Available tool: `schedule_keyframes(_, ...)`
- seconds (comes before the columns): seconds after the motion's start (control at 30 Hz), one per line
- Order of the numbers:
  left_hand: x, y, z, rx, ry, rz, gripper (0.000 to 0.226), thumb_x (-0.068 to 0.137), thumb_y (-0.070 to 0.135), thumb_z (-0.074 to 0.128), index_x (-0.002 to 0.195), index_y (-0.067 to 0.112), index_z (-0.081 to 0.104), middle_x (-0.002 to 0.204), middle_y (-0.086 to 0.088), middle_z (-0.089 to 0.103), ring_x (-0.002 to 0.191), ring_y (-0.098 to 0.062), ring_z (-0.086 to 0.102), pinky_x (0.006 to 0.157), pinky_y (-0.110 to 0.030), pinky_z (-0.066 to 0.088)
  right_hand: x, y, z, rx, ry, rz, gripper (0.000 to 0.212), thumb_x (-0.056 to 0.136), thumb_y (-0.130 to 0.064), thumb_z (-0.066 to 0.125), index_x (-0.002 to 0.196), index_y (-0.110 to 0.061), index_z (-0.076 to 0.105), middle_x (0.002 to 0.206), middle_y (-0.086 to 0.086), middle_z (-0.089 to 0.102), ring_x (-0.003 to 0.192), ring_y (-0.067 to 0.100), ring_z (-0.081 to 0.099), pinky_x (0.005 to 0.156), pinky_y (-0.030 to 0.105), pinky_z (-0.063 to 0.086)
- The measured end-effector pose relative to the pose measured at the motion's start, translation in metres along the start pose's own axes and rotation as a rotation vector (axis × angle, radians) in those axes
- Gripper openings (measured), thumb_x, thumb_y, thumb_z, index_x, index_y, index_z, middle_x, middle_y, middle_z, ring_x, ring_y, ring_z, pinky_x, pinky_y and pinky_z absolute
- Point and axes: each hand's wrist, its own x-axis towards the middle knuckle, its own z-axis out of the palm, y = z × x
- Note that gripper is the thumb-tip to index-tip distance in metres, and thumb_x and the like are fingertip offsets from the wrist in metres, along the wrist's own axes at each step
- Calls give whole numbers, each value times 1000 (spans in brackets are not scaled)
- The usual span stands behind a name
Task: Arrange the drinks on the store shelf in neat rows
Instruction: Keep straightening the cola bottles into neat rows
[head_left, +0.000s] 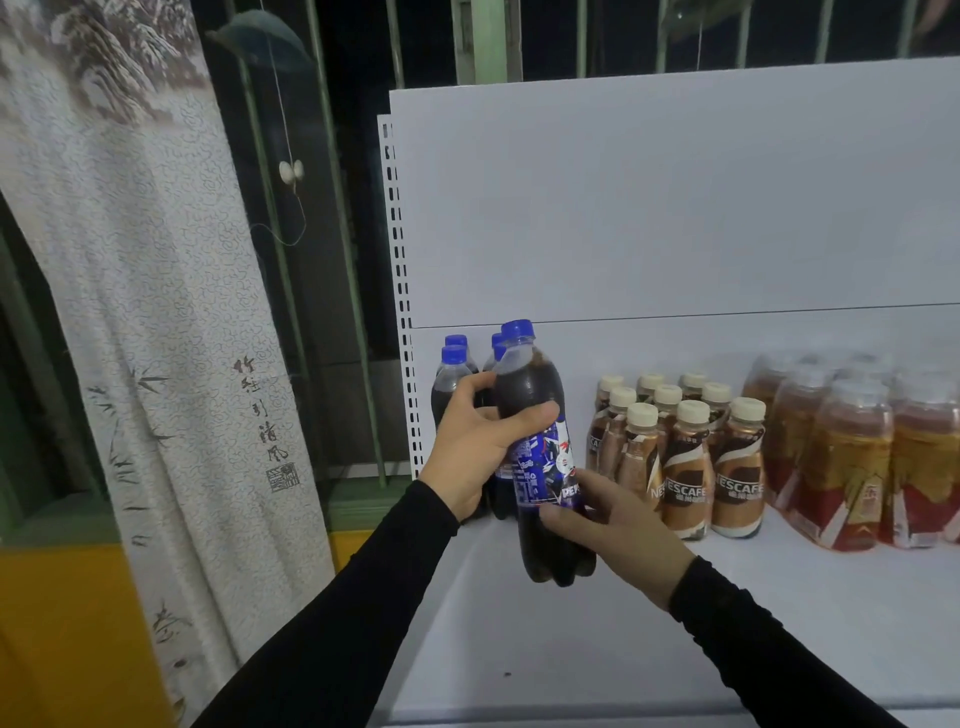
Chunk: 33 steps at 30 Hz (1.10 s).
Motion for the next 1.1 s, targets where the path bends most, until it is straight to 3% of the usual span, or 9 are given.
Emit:
schedule_keyframes(0.2, -2, 1, 4, 64, -24, 40, 57, 82, 18, 80, 128, 21, 46, 94, 0, 71, 75, -9, 74, 64, -21, 58, -3, 1, -1, 74, 9, -19, 43, 73, -41, 69, 112, -25, 63, 100, -6, 73, 97, 22, 68, 86, 55, 53)
schedule_keyframes(0.4, -1, 2, -2, 134, -93, 41, 69, 84, 19, 78, 142, 27, 42, 110, -5, 70, 94, -20, 74, 87, -38, 61, -1, -2, 1, 116, 2, -21, 35, 77, -38, 67, 109, -25, 65, 97, -3, 73, 94, 28, 66, 91, 67, 45)
schedule_keyframes(0.5, -3, 4, -5, 127, -115, 63, 68, 85, 15, 76, 136, 41, 41, 114, -4, 69, 95, -19, 74, 84, -38, 61, -1, -7, 2, 104, -13, -60, 33, 79, -37, 65, 110, -24, 65, 99, 3, 72, 97, 41, 64, 89, 69, 43)
schedule_keyframes(0.6, -1, 10, -12, 57, -84, 101, 71, 84, 11, 77, 134, 45, 40, 119, -11, 69, 98, -26, 74, 86, -46, 60, 2, -18, 2, 18, -42, -120, 34, 81, -39, 61, 113, -27, 60, 99, -12, 73, 96, 24, 68, 87, 61, 49)
schedule_keyframes(0.67, -1, 17, -19, -15, -53, 130, 69, 86, 6, 74, 138, 37, 42, 115, -14, 71, 95, -30, 74, 81, -43, 61, 6, -26, 2, -3, -81, -160, 37, 82, -38, 60, 117, -30, 53, 101, -22, 72, 89, 7, 70, 74, 45, 59)
schedule_keyframes(0.73, 2, 24, -29, -69, -10, 139, 64, 86, 5, 73, 137, 34, 46, 112, -15, 72, 89, -28, 75, 69, -35, 60, 9, -32, 2, 36, -142, -181, 47, 84, -30, 65, 126, -31, 46, 109, -17, 72, 94, 3, 69, 64, 23, 55)
schedule_keyframes(0.83, 8, 29, -46, -115, 82, 117, 60, 85, 11, 74, 137, 30, 49, 105, -1, 75, 85, -22, 75, 63, -33, 58, 13, -36, 4, 32, -243, -229, 75, 82, -13, 74, 142, -33, 33, 132, -8, 62, 119, 12, 62, 83, 25, 55)
schedule_keyframes(0.93, 8, 32, -62, -180, 155, 25, 58, 85, 18, 75, 138, 24, 50, 111, -7, 74, 84, -20, 74, 60, -36, 58, 14, -41, 11, -121, -329, -327, 102, 74, -3, 83, 150, -35, 23, 150, -10, 43, 130, 8, 52, 97, 28, 51)
schedule_keyframes(1.1, -1, 35, -78, -251, 223, -159, 37, 91, 22, 68, 124, 4, 60, 77, -6, 73, 60, -15, 71, 47, -29, 56, 21, -48, 30, -329, -278, -464, 106, 68, -14, 90, 146, -43, 24, 141, -25, 43, 123, -6, 51, 96, 14, 47)
